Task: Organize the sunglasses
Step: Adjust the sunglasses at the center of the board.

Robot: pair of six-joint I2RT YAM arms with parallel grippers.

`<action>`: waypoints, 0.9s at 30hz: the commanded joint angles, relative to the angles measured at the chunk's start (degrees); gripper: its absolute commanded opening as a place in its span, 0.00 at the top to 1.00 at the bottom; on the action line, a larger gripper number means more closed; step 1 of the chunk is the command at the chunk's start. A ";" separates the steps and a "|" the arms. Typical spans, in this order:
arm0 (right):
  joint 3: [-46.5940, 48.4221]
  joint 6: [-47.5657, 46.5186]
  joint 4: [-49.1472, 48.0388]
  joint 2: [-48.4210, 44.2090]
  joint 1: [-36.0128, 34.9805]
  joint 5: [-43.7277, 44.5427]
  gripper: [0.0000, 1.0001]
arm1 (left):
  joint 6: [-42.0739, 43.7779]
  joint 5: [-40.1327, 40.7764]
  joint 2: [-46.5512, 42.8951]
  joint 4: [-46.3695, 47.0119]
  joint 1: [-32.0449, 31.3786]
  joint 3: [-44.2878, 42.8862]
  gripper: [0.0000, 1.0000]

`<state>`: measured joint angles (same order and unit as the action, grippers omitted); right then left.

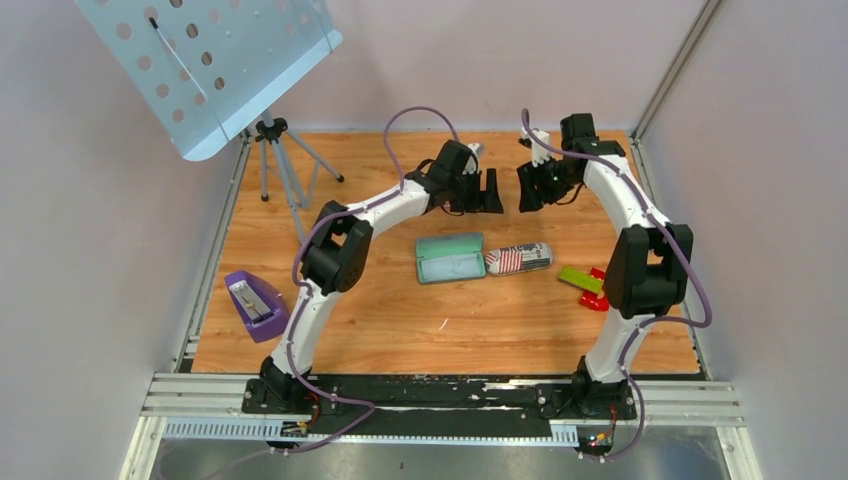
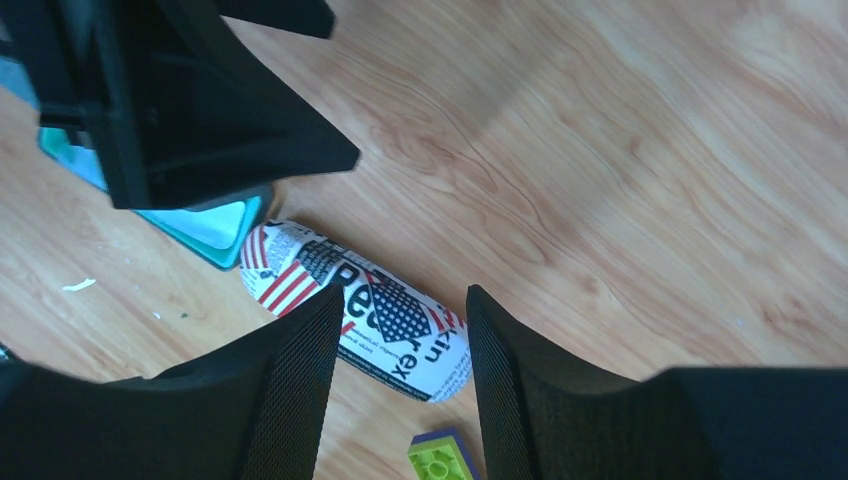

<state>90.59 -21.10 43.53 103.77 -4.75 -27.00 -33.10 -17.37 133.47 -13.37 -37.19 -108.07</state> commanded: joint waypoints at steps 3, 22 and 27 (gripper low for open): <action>7.78 -16.69 7.97 4.71 -0.70 -11.08 0.47 | 3.20 0.90 -4.77 -5.79 1.10 2.84 0.19; 42.82 -30.54 11.43 33.47 -8.69 -11.17 0.68 | 15.88 33.23 -40.01 -14.58 1.32 30.78 0.19; 34.26 -34.47 5.25 29.96 -11.14 -7.44 0.62 | 16.14 32.93 -46.00 -14.30 1.32 37.13 0.19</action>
<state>129.32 -51.07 53.54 137.86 -14.17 -37.12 -18.41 13.76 92.18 -26.55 -35.81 -74.32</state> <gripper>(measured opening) 0.371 0.807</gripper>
